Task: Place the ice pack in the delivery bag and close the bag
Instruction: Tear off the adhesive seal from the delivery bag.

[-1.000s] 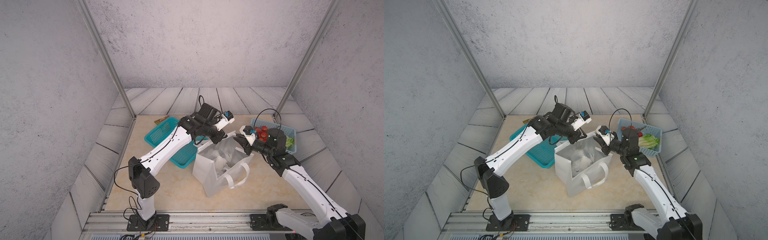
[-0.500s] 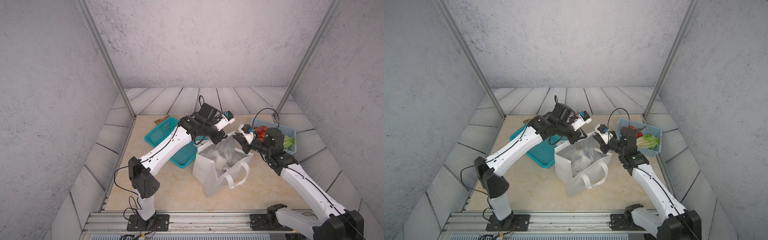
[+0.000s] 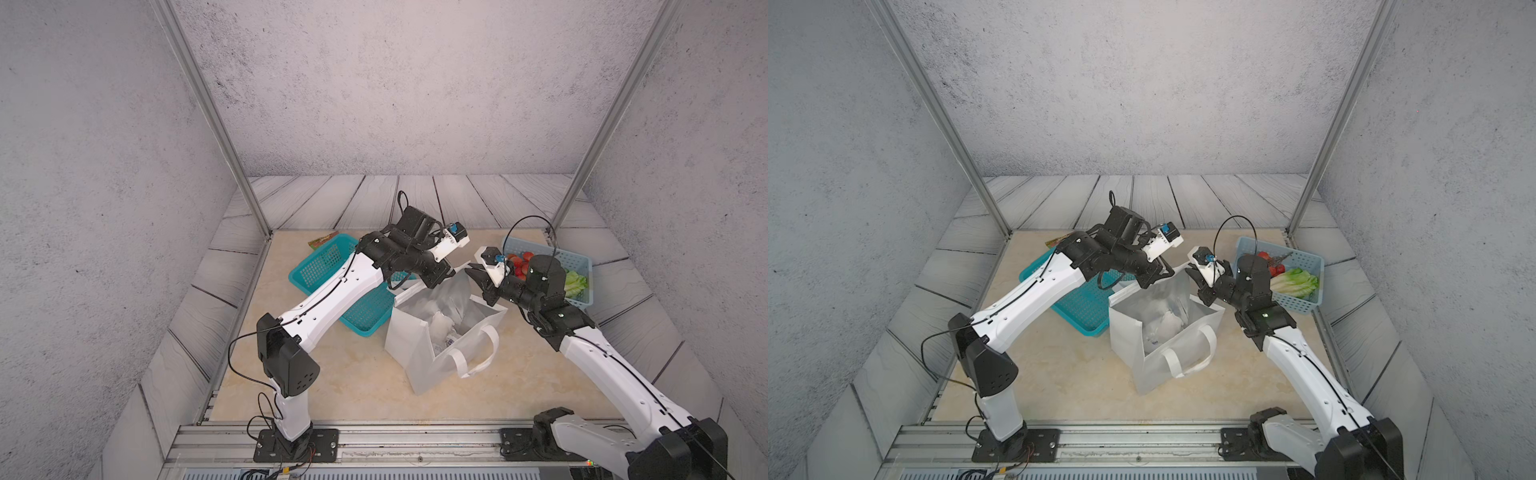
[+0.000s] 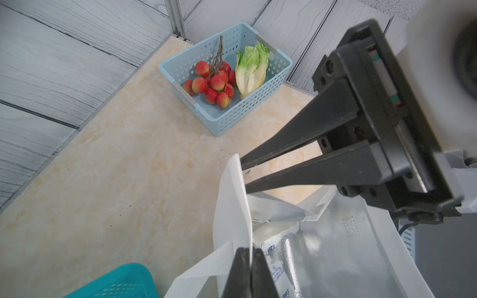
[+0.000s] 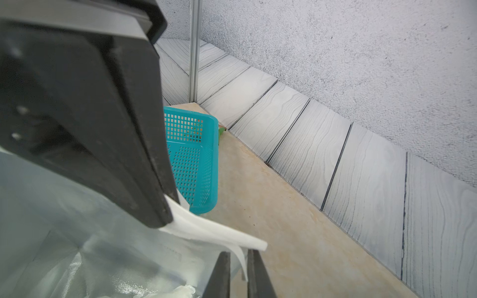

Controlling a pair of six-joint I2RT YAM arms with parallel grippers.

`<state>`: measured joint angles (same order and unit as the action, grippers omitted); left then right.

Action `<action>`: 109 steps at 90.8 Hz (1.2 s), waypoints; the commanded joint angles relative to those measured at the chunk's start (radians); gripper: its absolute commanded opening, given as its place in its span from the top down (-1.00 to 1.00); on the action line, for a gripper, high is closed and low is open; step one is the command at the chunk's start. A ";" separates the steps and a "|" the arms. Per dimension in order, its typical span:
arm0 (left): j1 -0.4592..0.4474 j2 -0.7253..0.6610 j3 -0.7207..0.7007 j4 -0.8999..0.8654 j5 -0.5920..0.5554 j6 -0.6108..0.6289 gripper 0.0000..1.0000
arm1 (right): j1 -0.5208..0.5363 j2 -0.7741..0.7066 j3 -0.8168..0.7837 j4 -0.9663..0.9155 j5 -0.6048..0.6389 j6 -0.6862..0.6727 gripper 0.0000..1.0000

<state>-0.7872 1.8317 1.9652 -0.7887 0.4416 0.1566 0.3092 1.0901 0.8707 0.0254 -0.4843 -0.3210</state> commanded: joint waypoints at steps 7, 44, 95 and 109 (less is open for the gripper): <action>0.005 -0.022 -0.003 -0.001 0.020 0.003 1.00 | 0.016 0.007 0.027 0.023 0.020 0.015 0.87; 0.007 -0.027 -0.005 0.003 0.010 -0.007 1.00 | 0.026 -0.047 0.005 -0.008 -0.060 0.071 1.00; 0.038 -0.133 -0.043 0.053 -0.005 -0.062 -0.07 | 0.044 -0.061 -0.005 -0.054 -0.185 0.218 1.00; 0.080 -0.264 -0.142 0.169 -0.071 -0.123 -0.26 | 0.104 -0.064 -0.003 -0.068 -0.222 0.211 1.00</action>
<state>-0.7399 1.6688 1.8771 -0.7246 0.4240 0.0853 0.3664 1.0283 0.8581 -0.0212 -0.6415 -0.1265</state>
